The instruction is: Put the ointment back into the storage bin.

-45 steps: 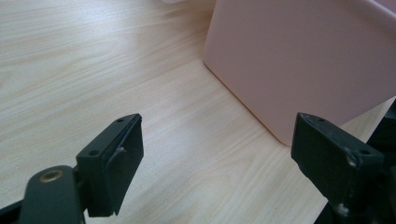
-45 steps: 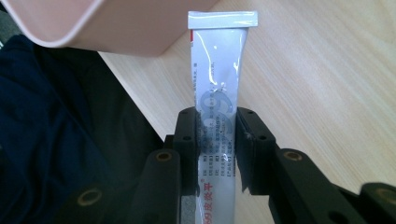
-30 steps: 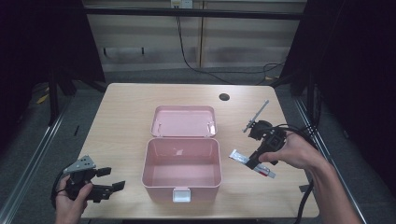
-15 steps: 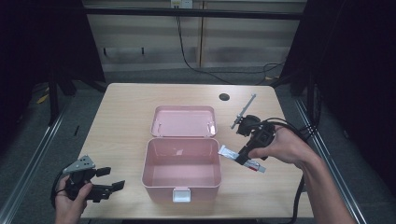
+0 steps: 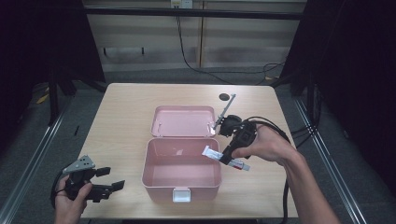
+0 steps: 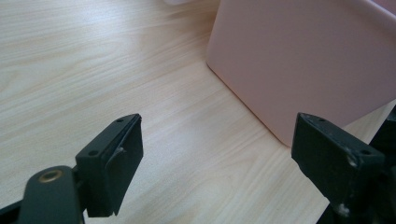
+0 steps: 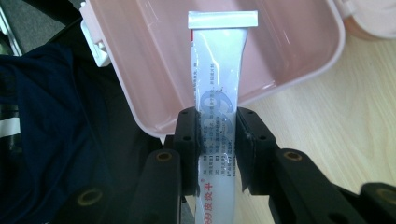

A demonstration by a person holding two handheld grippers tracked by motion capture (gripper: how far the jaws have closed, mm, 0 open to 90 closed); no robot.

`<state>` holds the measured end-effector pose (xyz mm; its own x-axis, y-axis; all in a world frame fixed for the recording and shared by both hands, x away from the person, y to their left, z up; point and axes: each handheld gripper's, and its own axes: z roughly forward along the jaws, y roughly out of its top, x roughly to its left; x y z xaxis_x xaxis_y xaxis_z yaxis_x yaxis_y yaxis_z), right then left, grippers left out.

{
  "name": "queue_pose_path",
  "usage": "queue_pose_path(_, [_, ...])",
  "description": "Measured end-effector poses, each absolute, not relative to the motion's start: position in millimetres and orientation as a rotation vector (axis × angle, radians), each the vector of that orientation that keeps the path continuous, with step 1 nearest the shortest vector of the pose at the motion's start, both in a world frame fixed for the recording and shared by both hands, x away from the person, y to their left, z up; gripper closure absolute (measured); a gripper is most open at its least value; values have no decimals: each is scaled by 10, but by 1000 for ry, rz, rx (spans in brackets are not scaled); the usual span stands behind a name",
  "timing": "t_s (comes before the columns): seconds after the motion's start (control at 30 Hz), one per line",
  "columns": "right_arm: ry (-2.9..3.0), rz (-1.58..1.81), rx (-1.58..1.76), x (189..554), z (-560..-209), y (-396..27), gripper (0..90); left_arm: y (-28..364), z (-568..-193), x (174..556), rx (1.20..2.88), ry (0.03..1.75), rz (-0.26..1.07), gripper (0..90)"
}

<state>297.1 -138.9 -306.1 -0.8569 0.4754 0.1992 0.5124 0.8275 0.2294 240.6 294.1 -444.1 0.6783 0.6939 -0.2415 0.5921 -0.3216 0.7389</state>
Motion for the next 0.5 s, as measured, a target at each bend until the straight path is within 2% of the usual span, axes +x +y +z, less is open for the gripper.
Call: queue_pose_path(0.5, [-2912,-418,-657,3023,-3116,-1049,721,2943,-4443,2409,2026,989,146,167])
